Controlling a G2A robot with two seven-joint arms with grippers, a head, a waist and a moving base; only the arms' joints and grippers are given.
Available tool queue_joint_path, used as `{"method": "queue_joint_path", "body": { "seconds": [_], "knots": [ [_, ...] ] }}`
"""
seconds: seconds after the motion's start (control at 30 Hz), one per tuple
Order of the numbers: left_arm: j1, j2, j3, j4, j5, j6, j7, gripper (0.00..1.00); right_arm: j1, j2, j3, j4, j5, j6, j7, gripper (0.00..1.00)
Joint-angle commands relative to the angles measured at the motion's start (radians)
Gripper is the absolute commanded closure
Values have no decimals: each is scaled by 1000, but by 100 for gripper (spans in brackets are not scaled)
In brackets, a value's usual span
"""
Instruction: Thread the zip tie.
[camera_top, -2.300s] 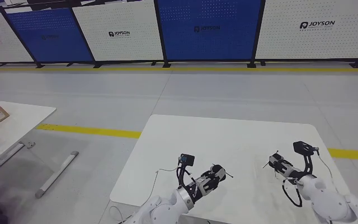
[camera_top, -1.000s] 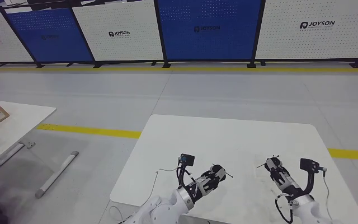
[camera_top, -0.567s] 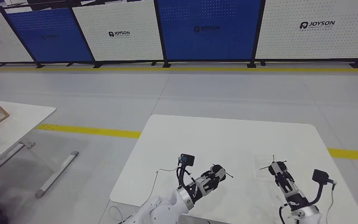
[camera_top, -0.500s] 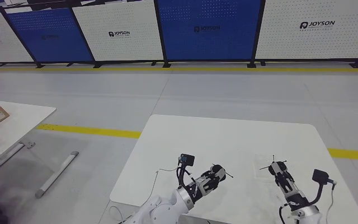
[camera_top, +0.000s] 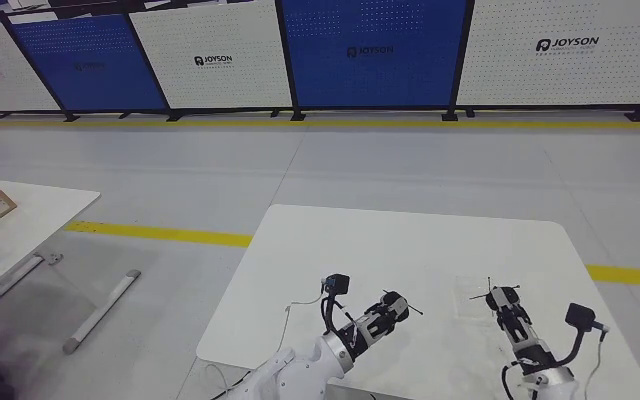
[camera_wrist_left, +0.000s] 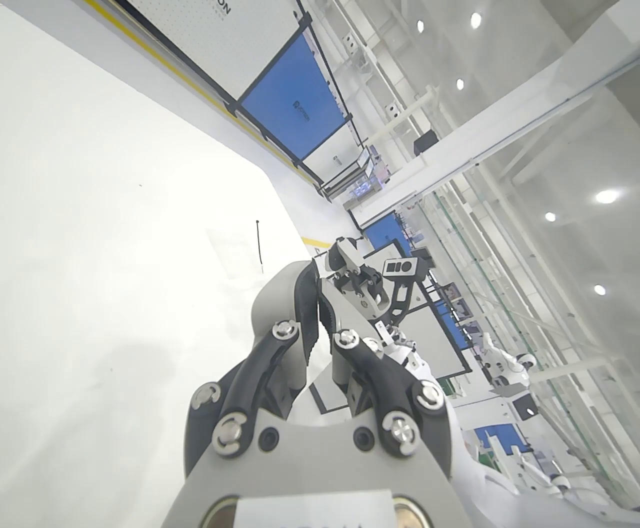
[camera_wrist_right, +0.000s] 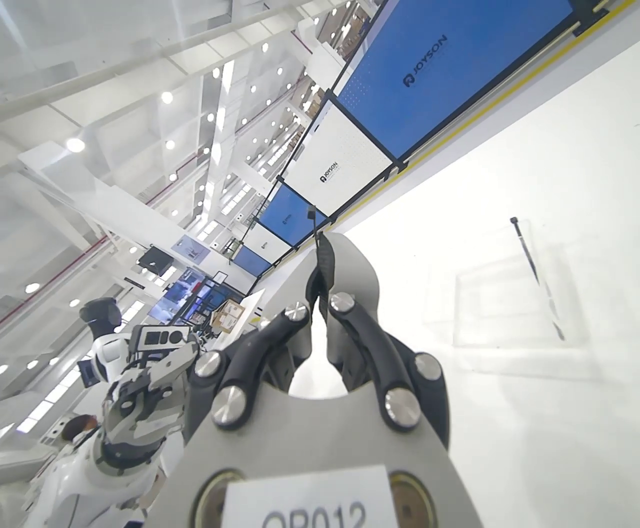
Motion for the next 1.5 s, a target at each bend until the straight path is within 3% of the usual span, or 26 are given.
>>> {"method": "queue_joint_path", "body": {
  "seconds": [0.0, 0.1, 0.43, 0.53, 0.7, 0.8, 0.87, 1.2, 1.47],
  "knots": [
    [-15, -4, 25, 18, 17, 8, -3, 100, -1, -2, -8, 4, -19, -7, 6, 100],
    [-34, -10, 48, 37, 32, 18, 12, 100, 2, -4, -20, 8, -43, -7, 23, 100],
    [-34, -11, 50, 39, 29, 21, 19, 100, 2, -4, -20, 8, -43, -7, 23, 100],
    [-43, -18, 57, 51, 13, 57, 61, 100, 6, -8, -29, 9, -51, -19, 23, 100],
    [-83, -37, 90, 81, 2, 129, 140, 100, 5, -16, -67, 21, -74, -88, 8, 100],
    [-108, -49, 123, 107, 31, 168, 174, 100, 4, -23, -90, 23, -116, -87, -48, 100],
    [-117, -53, 133, 113, 12, 160, 158, 100, 4, -27, -95, 27, -117, -88, -94, 100],
    [-117, -53, 133, 113, 12, 160, 158, 100, 6, -29, -99, 28, -115, -77, -89, 100],
    [-117, -53, 133, 113, 12, 160, 158, 100, 12, -47, -167, 26, -156, -29, -107, 100]
  ]
}}
